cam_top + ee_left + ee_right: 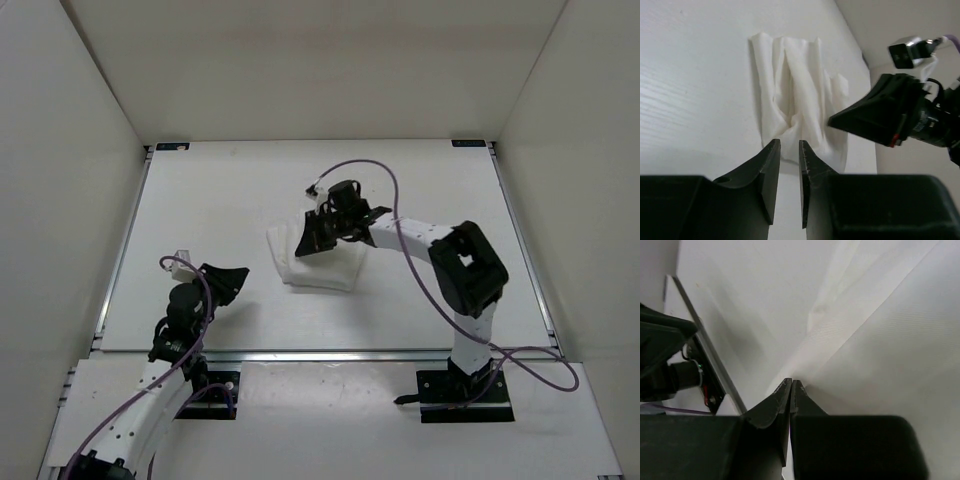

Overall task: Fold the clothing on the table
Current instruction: Fold the skirt

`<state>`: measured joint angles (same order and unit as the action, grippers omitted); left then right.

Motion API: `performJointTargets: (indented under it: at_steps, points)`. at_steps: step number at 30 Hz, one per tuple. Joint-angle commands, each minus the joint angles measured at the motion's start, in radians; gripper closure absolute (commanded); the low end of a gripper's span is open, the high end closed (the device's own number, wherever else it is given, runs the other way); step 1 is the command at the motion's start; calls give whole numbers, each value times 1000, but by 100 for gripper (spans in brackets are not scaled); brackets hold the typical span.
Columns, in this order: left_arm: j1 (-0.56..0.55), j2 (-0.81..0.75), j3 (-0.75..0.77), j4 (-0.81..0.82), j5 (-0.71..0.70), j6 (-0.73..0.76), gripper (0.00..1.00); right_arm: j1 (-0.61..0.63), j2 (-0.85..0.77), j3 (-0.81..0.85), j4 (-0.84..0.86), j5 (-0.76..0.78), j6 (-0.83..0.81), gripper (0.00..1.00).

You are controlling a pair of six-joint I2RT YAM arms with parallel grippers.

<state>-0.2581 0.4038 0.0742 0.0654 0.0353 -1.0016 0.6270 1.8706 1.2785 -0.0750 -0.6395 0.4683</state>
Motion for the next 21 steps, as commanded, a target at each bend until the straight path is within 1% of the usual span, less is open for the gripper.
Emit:
performJointTargets:
  at_steps: [1,3,5,7,9,11,12,13,14,15,17,18,19,20,21]
  points:
    - [-7,10,16,-101,2,12,68,62,110,51,-6,20,-11,100]
    - [-21,13,13,-90,0,6,67,94,204,132,-119,91,-40,100]
    - [-17,18,22,-91,12,11,66,108,252,175,-186,150,-68,100]
    - [-6,33,35,-102,35,43,64,115,254,203,-209,175,-86,100]
    - [8,59,82,-119,58,80,61,120,225,234,-262,204,-117,100]
    - [13,108,131,-142,80,142,53,114,141,249,-287,228,-140,100]
    - [16,130,169,-166,96,159,49,109,69,234,-276,233,-148,99]
    - [22,157,191,-176,118,208,46,108,-11,222,-267,244,-167,98]
    - [26,183,237,-208,123,242,43,103,-55,182,-261,267,-181,97]
    - [33,223,286,-241,152,294,39,99,-135,136,-261,279,-213,100]
    - [39,285,364,-298,199,366,25,94,-296,44,-290,361,-273,100]
    - [40,321,406,-335,213,406,14,74,-335,-23,-298,356,-296,100]
    - [43,360,444,-370,238,422,6,25,-405,-101,-307,338,-299,100]
    - [55,375,463,-378,253,448,1,-24,-468,-172,-324,313,-315,100]
    - [51,403,487,-413,264,480,1,-45,-523,-201,-356,310,-335,100]
